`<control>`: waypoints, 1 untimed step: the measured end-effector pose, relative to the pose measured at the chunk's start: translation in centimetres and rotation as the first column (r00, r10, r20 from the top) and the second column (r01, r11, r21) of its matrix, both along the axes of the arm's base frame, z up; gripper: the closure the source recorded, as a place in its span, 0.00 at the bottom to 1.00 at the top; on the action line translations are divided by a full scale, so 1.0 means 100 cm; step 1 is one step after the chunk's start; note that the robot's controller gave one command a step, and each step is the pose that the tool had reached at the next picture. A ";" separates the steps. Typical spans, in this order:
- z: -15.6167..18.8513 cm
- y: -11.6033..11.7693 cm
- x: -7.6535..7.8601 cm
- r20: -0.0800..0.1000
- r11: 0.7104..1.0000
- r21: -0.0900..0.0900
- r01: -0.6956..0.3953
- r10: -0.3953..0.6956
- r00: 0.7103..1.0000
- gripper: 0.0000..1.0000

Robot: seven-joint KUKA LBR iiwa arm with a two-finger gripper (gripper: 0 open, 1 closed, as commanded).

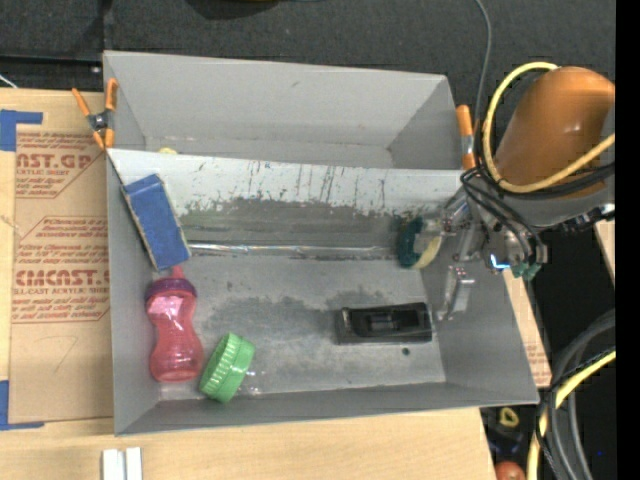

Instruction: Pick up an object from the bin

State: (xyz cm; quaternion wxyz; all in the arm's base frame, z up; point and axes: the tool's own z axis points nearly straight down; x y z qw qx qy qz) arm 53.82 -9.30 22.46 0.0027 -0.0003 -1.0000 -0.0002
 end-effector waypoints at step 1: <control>0.004 0.000 0.002 0.008 1.000 -0.001 -0.001 0.001 1.000 0.00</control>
Offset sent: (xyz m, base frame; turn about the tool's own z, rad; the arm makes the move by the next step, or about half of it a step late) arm -0.0093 0.0022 -0.1546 0.0887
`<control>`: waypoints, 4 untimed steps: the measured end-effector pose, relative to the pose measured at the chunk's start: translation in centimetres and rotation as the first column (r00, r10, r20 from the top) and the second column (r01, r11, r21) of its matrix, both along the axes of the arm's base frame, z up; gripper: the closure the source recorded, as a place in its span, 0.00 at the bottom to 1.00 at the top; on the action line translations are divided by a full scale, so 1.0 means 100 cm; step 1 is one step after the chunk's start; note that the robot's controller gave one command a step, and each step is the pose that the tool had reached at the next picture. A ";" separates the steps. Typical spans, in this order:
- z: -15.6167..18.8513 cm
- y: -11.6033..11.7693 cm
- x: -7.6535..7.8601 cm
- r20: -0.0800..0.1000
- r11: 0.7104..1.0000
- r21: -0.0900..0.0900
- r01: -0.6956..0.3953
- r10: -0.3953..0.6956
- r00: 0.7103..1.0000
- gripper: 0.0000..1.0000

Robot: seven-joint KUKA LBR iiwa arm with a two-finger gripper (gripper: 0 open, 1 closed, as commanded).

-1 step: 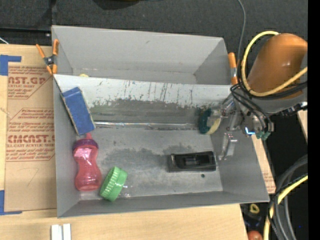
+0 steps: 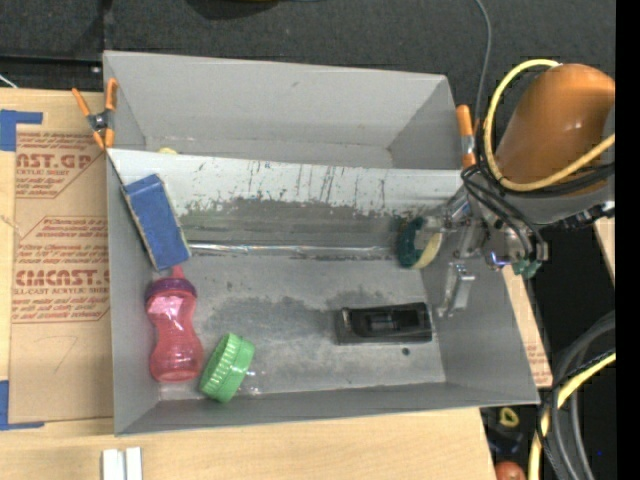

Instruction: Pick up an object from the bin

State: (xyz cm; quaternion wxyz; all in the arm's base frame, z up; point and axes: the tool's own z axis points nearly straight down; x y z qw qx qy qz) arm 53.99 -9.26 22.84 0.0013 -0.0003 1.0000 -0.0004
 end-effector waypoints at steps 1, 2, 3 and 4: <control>-0.162 0.003 -0.013 -0.008 0.996 0.002 0.090 -0.090 0.996 0.00; -0.076 0.006 -0.014 0.013 1.000 -0.002 0.015 -0.015 1.000 0.00; -0.129 0.002 -0.022 -0.013 0.988 0.002 0.156 -0.156 0.988 0.00; -0.159 0.007 -0.018 0.014 0.996 -0.001 0.089 -0.089 0.996 0.00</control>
Offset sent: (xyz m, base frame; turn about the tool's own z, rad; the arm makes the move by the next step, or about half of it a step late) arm -0.0143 0.0059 -0.0757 0.0148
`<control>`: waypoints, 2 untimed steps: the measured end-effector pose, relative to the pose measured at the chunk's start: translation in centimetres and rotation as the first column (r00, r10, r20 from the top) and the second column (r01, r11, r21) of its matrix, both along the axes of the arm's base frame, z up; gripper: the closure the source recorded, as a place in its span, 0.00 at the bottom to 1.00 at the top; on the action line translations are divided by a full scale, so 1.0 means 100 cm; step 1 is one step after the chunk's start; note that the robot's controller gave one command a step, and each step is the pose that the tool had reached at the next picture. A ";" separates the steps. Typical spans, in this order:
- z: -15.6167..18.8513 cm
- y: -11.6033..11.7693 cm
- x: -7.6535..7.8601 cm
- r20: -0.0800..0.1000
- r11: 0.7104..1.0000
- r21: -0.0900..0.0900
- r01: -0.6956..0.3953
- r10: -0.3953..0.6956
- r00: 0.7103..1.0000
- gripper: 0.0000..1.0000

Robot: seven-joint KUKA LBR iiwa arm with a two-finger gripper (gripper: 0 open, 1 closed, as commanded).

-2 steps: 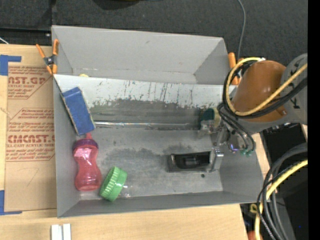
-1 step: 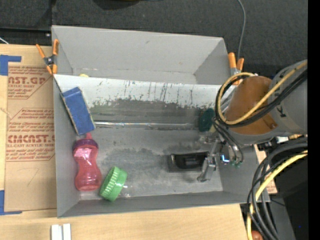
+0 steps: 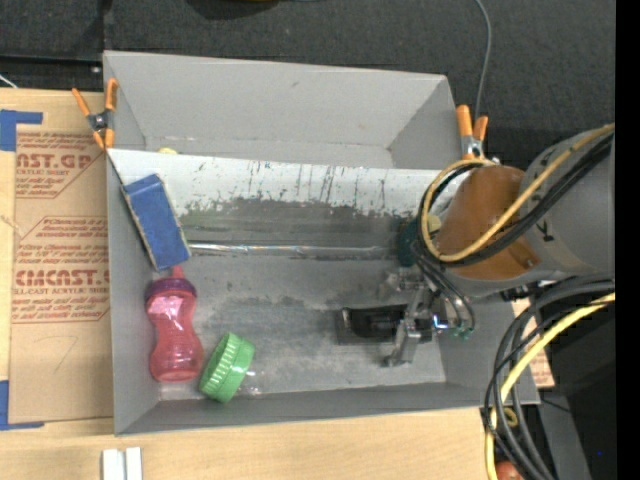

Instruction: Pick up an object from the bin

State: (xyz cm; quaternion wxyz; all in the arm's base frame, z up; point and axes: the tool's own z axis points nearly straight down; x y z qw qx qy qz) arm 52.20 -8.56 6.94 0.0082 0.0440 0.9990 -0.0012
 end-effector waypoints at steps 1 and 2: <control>0.000 0.002 -0.016 -0.016 0.961 0.004 0.277 -0.277 0.961 1.00; 0.000 0.002 -0.016 -0.016 0.961 0.004 0.277 -0.277 0.961 1.00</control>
Offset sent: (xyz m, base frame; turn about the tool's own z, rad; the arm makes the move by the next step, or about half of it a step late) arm 0.0000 0.0000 0.0000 0.0000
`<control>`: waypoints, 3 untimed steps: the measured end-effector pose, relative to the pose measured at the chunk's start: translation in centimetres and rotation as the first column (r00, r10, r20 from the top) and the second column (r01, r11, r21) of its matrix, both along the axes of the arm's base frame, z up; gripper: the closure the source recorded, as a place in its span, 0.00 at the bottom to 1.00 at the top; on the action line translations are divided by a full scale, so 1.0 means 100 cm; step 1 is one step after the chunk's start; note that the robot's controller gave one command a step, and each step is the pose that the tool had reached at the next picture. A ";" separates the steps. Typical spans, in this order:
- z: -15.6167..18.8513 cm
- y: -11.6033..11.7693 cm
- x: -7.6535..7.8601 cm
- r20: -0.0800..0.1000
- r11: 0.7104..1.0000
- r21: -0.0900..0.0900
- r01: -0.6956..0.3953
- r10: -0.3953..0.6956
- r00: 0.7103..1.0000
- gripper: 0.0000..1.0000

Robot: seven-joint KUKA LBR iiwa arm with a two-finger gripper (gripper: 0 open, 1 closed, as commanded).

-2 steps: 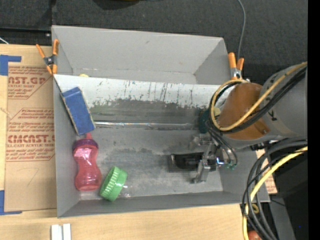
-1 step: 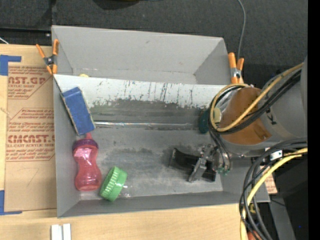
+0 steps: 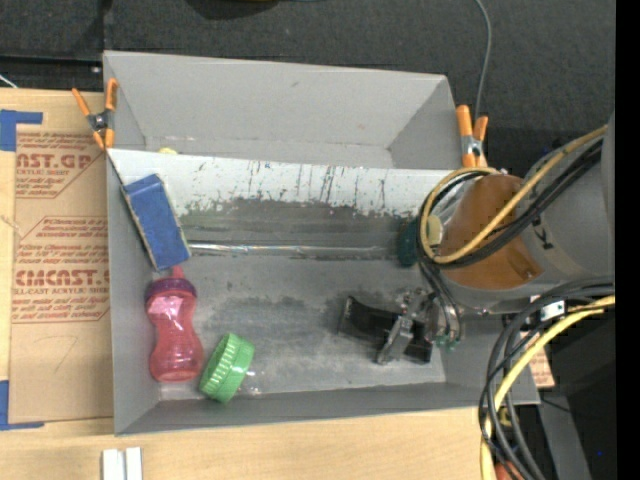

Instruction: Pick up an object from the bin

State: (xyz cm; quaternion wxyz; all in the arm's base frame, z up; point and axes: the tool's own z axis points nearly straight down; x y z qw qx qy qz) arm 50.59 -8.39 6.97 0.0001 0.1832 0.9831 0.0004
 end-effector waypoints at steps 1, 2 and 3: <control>0.021 0.001 -0.002 -0.007 1.000 0.002 0.000 0.000 1.000 1.00; 0.053 0.001 -0.005 -0.016 1.000 0.004 -0.001 0.001 1.000 1.00; 0.082 0.001 -0.004 -0.012 1.000 0.003 -0.001 0.001 1.000 1.00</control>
Offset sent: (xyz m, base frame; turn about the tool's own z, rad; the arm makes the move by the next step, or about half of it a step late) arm -0.0024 0.0004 0.0897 -0.0004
